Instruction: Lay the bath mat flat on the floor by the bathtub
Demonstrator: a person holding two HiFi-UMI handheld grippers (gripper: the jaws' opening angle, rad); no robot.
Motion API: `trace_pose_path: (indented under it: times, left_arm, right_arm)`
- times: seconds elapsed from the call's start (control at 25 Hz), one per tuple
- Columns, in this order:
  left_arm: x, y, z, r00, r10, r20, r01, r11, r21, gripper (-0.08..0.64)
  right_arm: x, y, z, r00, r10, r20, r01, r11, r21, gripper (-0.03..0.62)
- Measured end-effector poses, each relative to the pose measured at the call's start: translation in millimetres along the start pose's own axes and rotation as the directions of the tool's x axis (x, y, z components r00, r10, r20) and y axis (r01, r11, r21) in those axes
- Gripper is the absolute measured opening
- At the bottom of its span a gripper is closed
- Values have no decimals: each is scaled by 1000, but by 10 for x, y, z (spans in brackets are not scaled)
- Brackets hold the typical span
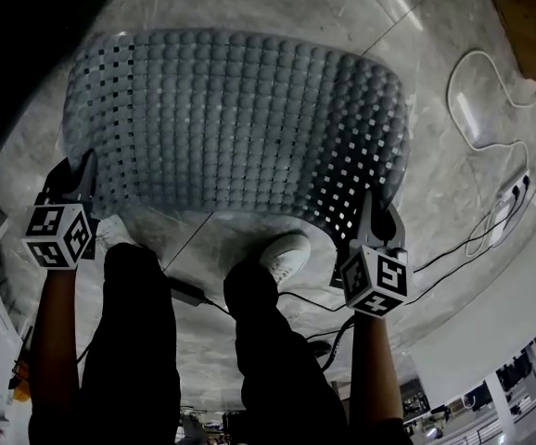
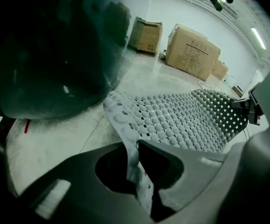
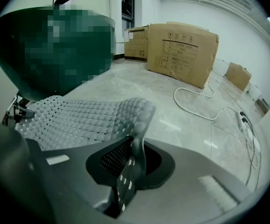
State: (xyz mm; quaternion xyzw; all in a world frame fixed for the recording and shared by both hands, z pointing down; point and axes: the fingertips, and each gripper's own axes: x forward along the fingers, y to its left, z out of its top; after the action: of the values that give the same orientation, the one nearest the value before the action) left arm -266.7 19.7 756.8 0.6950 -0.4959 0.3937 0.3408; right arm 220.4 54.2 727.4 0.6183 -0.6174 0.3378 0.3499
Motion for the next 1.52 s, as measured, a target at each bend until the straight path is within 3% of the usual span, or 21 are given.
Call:
trace_pose_path:
  times: [0.4,0.56,0.72,1.08,1.52]
  left_arm:
    - [276,252,-185,1000,22,-17,-22,1000,-14,21]
    - [374,329,-248,999,26,-28,-27,999,-18,23]
    - [454,383,-276,999,22,-42,-22,1000,0,26]
    - [547,449,-354,992,81,-97,-78,996,41,62]
    - [562,504,-384,980,156,-120,-144,984,109,121]
  right_arm:
    - [261,-217,-206,999,-19,-29,21,999,47,58]
    - [398,-319,-299,998,-17,-63,18,1000,15,71]
    - [509,-376,-349,995,-6,-96,4,1000,-20,76]
    - [641,-437,-457,985,-62,-158,60,998,-12,92]
    - [694,-529,-544,979,-94,-181,92,996,-20,162]
